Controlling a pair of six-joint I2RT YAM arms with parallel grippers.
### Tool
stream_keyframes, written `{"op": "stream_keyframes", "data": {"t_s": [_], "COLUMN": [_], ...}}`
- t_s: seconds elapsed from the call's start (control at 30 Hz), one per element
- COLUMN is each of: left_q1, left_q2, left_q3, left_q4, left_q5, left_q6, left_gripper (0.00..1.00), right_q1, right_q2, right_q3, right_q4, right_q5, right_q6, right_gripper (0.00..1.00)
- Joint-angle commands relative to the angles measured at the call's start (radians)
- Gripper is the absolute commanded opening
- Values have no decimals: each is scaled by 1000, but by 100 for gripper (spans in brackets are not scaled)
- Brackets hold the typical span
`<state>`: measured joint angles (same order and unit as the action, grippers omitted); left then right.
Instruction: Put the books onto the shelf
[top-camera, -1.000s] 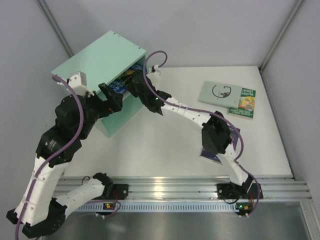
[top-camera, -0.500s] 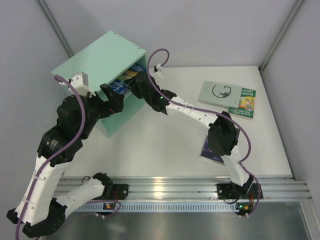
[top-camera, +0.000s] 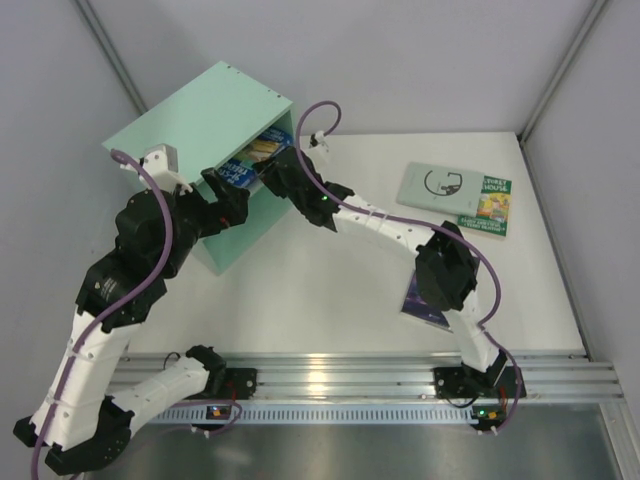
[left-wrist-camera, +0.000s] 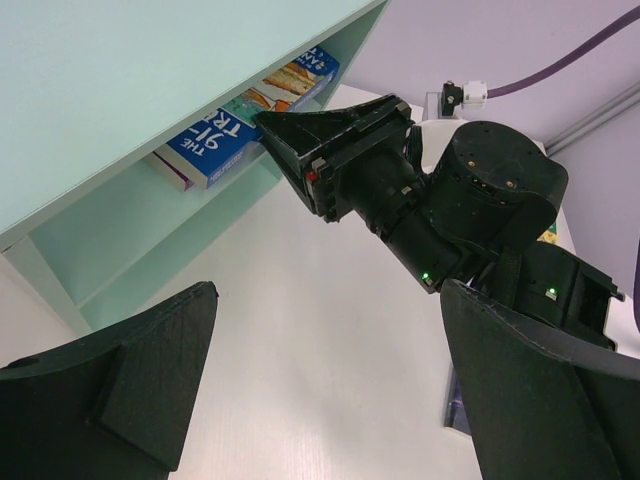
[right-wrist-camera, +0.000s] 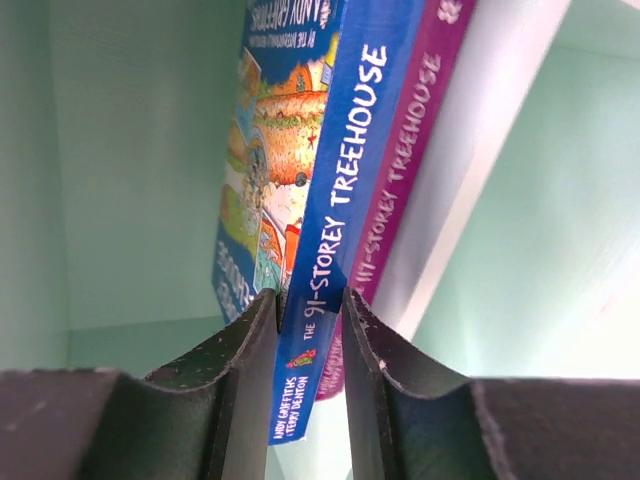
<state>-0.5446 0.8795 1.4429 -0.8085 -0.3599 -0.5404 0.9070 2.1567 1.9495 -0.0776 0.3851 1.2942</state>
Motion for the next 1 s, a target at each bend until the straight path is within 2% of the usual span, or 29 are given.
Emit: {"op": "stream_keyframes", "data": {"t_s": [0.0, 0.2, 0.37, 0.6, 0.97], "left_q1": [0, 0, 0, 0, 0], "left_q2": [-5, -8, -7, 3, 12], "left_q3": [-9, -12, -18, -16, -4], "left_q4": [57, 55, 58, 65, 66], "left_q5": [-2, -10, -16, -14, -19], "left_q6": [7, 10, 11, 16, 33], "left_gripper": [99, 99, 99, 99, 99], "right_q1": [-14, -23, -20, 4, 27], "right_q2": [-34, -11, 18, 28, -8], "right_q3": [0, 25, 54, 48, -57], "right_q4": [140, 157, 156, 131, 156], "right_q5": [0, 11, 26, 121, 276], "right_q6": [2, 7, 36, 119, 261], "right_gripper": [19, 13, 0, 0, 0]}}
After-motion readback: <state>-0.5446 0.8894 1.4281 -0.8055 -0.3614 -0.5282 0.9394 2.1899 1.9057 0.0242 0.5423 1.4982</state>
